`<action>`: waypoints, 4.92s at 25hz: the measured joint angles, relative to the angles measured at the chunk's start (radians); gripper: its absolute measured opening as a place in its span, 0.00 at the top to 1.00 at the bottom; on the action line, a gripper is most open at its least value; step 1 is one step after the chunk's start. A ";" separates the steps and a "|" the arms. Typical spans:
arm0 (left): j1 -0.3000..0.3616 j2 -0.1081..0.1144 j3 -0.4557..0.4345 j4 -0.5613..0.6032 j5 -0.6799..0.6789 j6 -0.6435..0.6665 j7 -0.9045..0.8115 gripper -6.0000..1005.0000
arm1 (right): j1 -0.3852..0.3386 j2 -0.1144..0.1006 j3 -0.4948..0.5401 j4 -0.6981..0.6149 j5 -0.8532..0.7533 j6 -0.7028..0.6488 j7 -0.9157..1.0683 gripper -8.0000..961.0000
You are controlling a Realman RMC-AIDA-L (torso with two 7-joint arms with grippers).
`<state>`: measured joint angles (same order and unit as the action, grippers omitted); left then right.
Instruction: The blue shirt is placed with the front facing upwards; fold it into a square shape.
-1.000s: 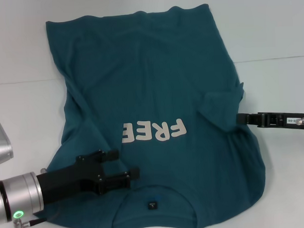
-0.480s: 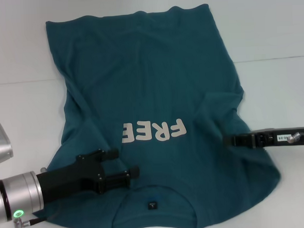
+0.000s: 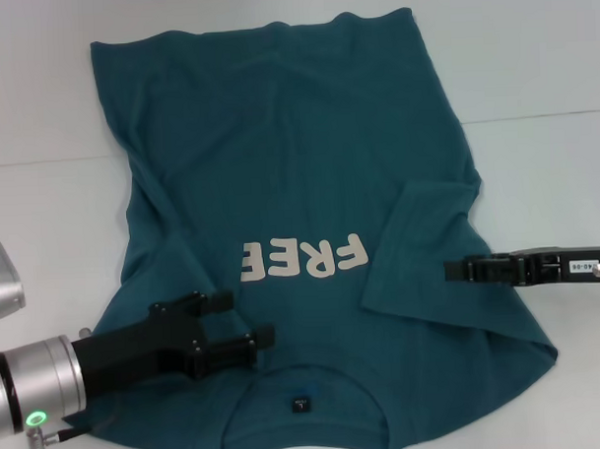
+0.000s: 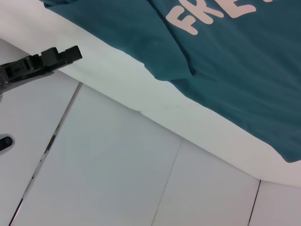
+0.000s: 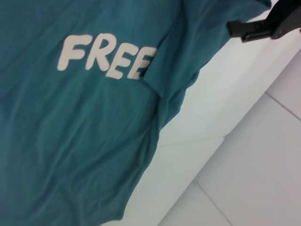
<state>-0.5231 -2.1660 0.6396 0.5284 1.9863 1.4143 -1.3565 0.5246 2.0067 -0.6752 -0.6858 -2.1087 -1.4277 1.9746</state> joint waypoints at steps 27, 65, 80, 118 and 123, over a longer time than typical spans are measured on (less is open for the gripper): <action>0.100 0.030 -0.017 0.313 0.152 0.026 -0.552 0.10 | -0.007 0.028 0.118 0.011 0.054 -0.022 -0.113 0.02; 0.108 0.056 -0.188 0.342 0.439 0.101 -0.710 0.10 | -0.013 0.013 0.120 0.005 0.065 -0.007 -0.103 0.02; 0.090 0.062 -0.176 0.343 0.445 0.110 -0.717 0.10 | -0.013 0.013 0.120 0.009 0.066 -0.002 -0.103 0.02; 0.078 0.060 -0.152 0.351 0.477 0.079 -0.724 0.90 | -0.008 0.015 0.129 0.011 0.067 -0.013 -0.102 0.02; 0.081 0.060 -0.154 0.358 0.477 0.074 -0.731 0.97 | -0.015 0.012 0.125 0.011 0.062 -0.013 -0.102 0.02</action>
<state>-0.4418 -2.1061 0.4855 0.8860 2.4635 1.4884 -2.0877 0.5100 2.0184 -0.5506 -0.6749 -2.0465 -1.4404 1.8730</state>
